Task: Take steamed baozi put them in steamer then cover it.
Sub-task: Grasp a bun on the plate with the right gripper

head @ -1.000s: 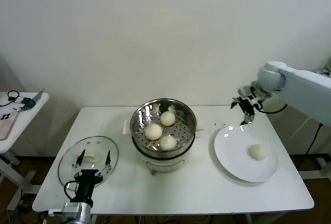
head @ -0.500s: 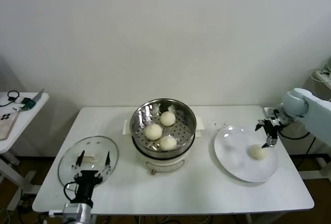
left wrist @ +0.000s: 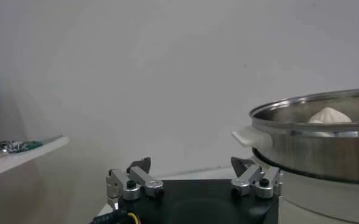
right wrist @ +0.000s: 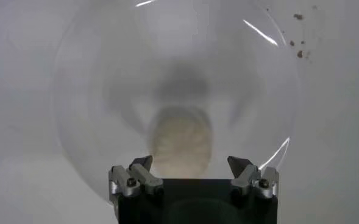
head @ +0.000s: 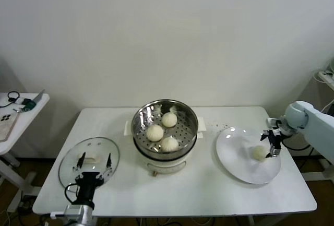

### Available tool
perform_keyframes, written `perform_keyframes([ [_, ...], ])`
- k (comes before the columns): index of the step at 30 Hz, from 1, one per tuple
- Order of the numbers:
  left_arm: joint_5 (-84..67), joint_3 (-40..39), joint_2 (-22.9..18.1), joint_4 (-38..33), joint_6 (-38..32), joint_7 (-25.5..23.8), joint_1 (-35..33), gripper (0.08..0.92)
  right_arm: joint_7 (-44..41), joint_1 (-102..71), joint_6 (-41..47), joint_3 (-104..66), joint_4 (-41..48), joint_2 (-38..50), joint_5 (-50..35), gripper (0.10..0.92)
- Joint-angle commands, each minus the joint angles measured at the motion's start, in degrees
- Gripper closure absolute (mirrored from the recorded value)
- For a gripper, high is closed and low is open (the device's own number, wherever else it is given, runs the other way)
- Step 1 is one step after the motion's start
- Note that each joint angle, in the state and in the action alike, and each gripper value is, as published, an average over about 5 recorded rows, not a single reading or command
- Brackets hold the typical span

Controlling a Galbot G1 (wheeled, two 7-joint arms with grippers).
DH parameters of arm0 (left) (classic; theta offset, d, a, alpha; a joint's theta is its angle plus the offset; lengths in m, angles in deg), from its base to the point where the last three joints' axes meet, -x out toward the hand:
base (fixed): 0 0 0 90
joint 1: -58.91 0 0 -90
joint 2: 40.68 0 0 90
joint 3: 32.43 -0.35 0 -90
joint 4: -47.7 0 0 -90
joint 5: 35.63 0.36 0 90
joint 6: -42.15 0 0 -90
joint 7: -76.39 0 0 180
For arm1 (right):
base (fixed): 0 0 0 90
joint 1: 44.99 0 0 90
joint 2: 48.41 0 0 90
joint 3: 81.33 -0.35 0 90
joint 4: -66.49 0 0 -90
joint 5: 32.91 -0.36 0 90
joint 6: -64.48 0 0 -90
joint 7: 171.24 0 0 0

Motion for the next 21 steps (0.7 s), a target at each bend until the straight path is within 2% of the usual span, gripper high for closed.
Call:
perform_keyframes([
  [1,0.1,0.0,0.1,0.1,0.1,0.0,0.1,0.177,-0.3,-3.2,0.0,-2.8,3.4,-3.5,1.6,0.203],
  [15,0.0,-0.3,0.2,0.4,0.3,0.1,0.7,0.177,-1.3,-3.0,-0.7,-2.3,5.6,-5.1,3.3,0.205],
  [21,0.0,-0.3,0.2,0.4,0.4,0.1,0.8,0.177,-1.6,-2.8,-1.0,-2.5,6.0,-5.2,3.7,0.266],
])
